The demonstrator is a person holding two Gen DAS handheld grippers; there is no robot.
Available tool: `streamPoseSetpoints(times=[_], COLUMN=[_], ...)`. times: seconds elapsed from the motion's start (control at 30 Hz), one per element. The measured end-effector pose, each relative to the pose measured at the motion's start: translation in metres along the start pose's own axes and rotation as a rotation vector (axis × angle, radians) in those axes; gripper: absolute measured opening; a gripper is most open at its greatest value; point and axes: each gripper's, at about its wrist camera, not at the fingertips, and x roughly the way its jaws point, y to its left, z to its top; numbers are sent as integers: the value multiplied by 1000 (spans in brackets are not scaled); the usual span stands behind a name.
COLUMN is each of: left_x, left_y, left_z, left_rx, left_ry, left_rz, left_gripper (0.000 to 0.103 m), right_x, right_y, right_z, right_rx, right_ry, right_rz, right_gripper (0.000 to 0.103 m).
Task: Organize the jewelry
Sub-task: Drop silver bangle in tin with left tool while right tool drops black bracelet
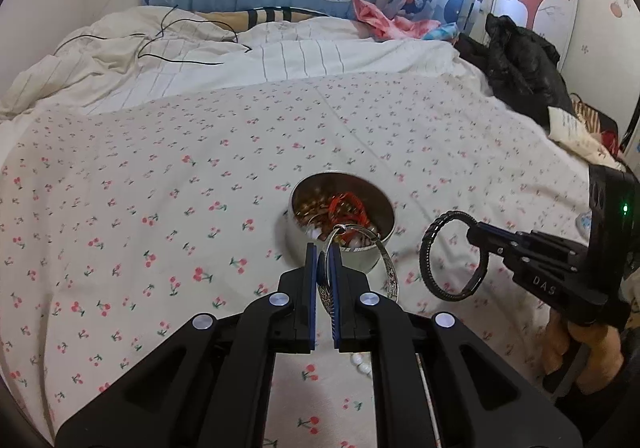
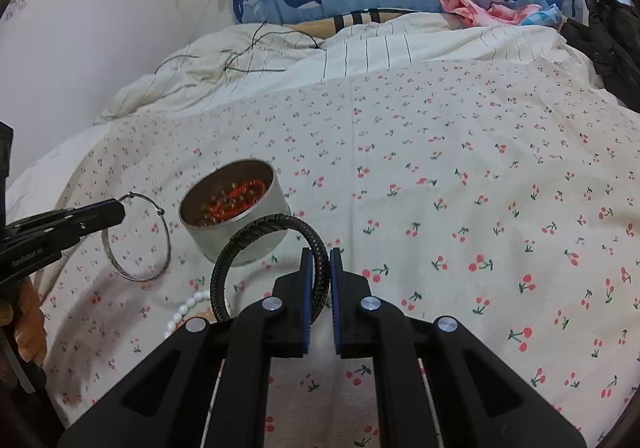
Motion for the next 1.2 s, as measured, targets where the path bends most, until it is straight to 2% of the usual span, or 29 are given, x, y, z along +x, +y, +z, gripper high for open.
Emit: streamPoseSetpoints(times=[0.23, 0.53, 0.83, 1.03, 1.1, 1.17, 1.2], left_x=[15, 53, 81, 87, 85, 82, 80], left_y=[-11, 3, 14, 11, 13, 15, 16], left_z=[26, 51, 48, 46, 46, 46, 46], left_rx=[14, -43, -68, -53, -61, -70, -78], left_ry=[1, 29, 77, 103, 105, 101, 96], left_rz=[-33, -68, -59, -33, -28, -17, -14], left_gripper=[5, 5, 5, 6, 11, 30, 37], right_x=[-13, 3, 36, 48, 51, 54, 55], right_y=[2, 13, 31, 39, 40, 42, 43], right_z=[20, 50, 72, 70, 69, 68, 68], right_rx=[-22, -78, -162, -178, -181, -184, -187], right_ry=[-44, -42, -9, 8, 14, 17, 18], right_rz=[-6, 4, -8, -2, -1, -2, -3], right_gripper=[9, 9, 9, 9, 9, 9, 9])
